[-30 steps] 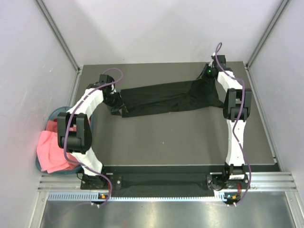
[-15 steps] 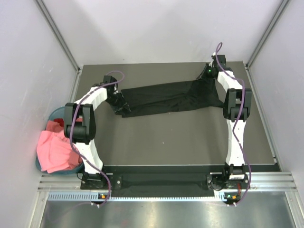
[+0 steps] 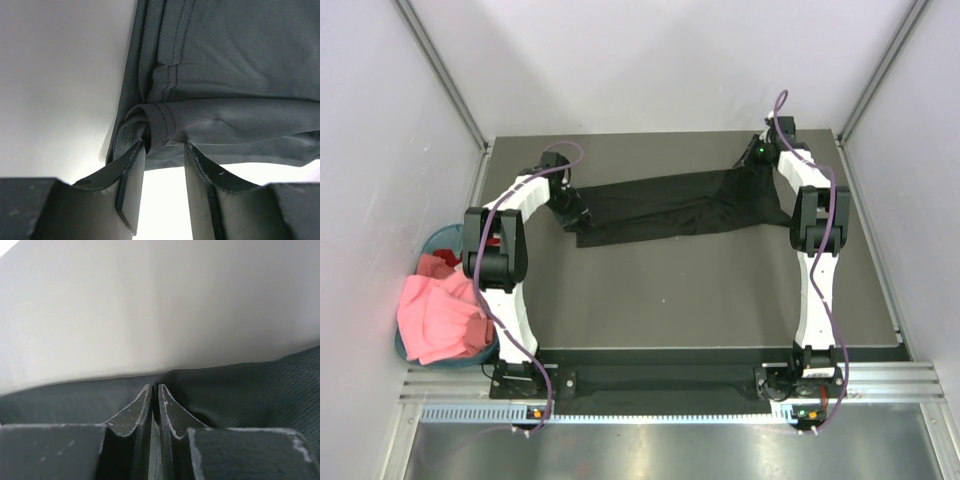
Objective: Fold and stack the t-shirts
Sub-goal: Fold the tshirt
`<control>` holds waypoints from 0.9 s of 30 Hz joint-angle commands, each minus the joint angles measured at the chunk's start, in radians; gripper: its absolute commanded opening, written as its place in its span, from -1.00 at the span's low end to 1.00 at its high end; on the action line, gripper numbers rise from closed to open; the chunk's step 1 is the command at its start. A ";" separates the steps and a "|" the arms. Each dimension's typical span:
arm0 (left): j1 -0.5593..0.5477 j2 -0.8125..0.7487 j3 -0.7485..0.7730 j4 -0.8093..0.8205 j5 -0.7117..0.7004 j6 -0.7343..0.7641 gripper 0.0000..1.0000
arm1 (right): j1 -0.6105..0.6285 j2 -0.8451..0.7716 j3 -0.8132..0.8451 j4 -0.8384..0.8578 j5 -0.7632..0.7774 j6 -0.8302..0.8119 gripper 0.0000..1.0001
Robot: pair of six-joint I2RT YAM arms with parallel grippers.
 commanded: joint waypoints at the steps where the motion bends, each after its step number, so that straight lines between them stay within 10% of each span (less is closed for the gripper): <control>1: 0.002 -0.001 0.036 -0.017 -0.030 0.018 -0.14 | -0.004 -0.091 0.003 0.032 -0.019 -0.001 -0.80; 17: 0.002 0.031 0.039 0.018 -0.021 0.010 -0.23 | -0.004 -0.092 0.007 0.024 -0.027 0.008 -0.56; 27: 0.002 0.023 0.040 0.018 -0.003 0.029 -0.80 | -0.006 -0.068 0.039 0.013 -0.035 0.007 -0.40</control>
